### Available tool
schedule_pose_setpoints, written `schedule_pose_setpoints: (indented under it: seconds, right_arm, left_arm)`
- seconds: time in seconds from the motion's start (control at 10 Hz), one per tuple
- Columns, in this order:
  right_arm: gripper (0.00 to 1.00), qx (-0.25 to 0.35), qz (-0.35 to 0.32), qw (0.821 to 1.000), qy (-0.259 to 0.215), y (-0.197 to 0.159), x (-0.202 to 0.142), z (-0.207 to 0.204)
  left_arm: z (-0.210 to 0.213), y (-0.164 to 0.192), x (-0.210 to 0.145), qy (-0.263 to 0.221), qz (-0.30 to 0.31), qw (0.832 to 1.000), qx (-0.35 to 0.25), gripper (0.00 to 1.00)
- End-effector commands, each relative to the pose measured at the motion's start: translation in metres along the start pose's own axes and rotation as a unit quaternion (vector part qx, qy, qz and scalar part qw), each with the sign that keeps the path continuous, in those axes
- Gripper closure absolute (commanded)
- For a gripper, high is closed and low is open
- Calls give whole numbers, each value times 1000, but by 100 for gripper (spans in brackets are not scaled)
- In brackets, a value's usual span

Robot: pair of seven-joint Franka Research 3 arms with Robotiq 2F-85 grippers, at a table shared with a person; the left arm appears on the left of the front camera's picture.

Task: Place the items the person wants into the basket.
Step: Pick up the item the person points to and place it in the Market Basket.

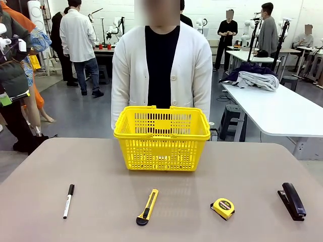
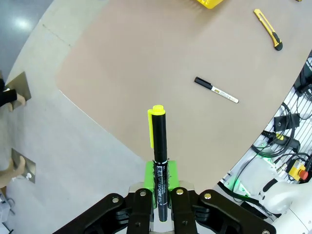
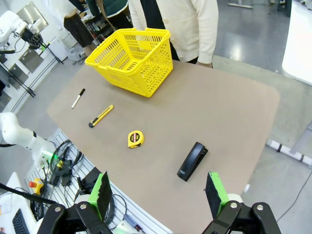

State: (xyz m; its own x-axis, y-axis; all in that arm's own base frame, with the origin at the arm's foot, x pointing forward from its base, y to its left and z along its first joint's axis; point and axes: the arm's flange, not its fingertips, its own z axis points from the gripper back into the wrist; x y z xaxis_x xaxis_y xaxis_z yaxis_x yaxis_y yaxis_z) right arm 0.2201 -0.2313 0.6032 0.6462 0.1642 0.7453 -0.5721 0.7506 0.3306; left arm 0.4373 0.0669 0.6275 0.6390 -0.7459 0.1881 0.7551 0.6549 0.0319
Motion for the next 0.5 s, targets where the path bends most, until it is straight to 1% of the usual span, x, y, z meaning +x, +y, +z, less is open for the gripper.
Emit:
schedule_pose_setpoints:
  seconds: [0.0, 0.3, 0.4]
  right_arm:
    - [0, 7, 6, 1000, -6, -1, 0, 0]
    - [0, 7, 6, 1000, -6, -1, 0, 0]
    - [0, 7, 6, 1000, -6, -1, 0, 0]
  left_arm:
    - [1, 0, 0, -2, 4, 1000, 2, 100]
    - [1, 0, 0, -2, 4, 1000, 2, 100]
    - [0, 0, 0, 0, 0, 1000, 0, 89]
